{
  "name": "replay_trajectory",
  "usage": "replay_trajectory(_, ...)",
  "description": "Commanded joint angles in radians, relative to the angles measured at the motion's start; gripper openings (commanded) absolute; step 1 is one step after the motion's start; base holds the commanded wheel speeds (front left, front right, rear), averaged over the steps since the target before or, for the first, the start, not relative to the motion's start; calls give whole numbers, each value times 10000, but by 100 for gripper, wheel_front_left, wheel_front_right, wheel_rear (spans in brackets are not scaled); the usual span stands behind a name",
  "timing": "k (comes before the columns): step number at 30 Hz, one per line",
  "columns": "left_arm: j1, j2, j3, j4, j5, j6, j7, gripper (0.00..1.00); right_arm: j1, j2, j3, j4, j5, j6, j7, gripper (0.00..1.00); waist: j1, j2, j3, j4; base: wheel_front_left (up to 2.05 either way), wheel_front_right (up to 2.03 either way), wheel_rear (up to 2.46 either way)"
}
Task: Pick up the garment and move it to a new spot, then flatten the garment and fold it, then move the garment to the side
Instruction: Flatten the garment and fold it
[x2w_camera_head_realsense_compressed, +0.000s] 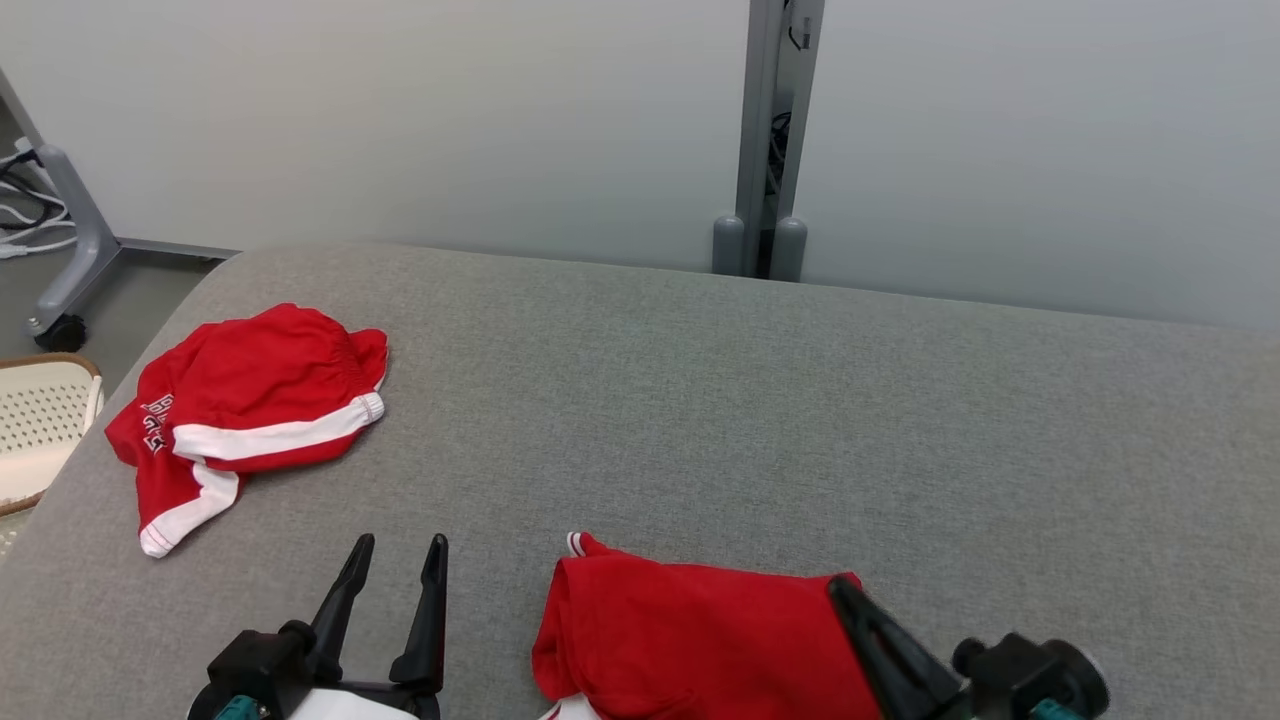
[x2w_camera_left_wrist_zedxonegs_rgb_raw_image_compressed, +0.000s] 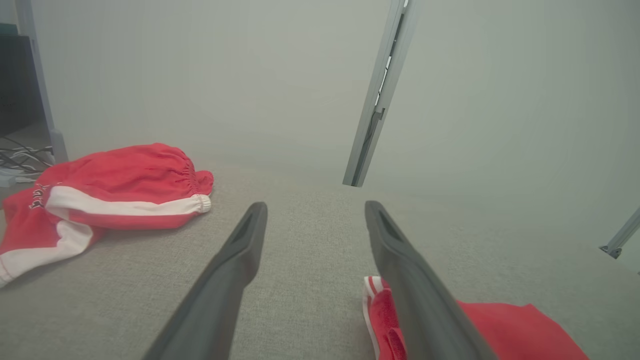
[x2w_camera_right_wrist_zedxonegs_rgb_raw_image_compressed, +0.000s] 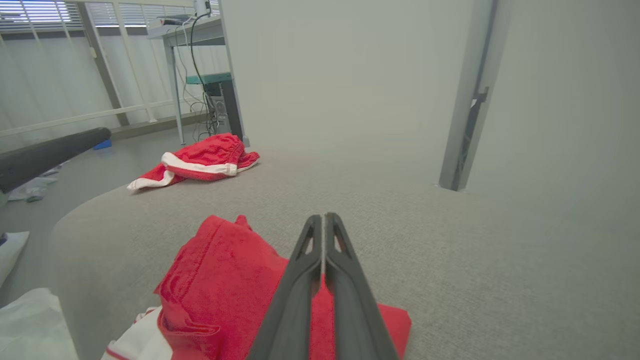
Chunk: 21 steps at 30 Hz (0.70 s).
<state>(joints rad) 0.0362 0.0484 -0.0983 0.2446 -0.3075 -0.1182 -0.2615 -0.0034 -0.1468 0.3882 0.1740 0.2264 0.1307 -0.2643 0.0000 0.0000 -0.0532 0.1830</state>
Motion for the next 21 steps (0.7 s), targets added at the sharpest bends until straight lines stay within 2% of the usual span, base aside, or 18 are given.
replay_trajectory(1,-89,40,7,39,74,-29,-41,100,-123,-194,562,234,213,1,1,0,0,0,62,149,0,0,0)
replay_trajectory(5,-164,40,-9,78,102,-53,-40,100,-587,-640,2452,1059,1112,1,1,0,0,0,129,438,0,0,0)
replay_trajectory(9,-238,37,-22,89,122,-57,-40,100,-1137,-920,3715,1938,2001,1,0,0,0,0,204,730,0,0,0)
replay_trajectory(21,-287,40,-104,122,86,-89,-40,100,-2136,-1073,4962,3789,3463,1,0,0,0,0,458,1506,0,0,0)
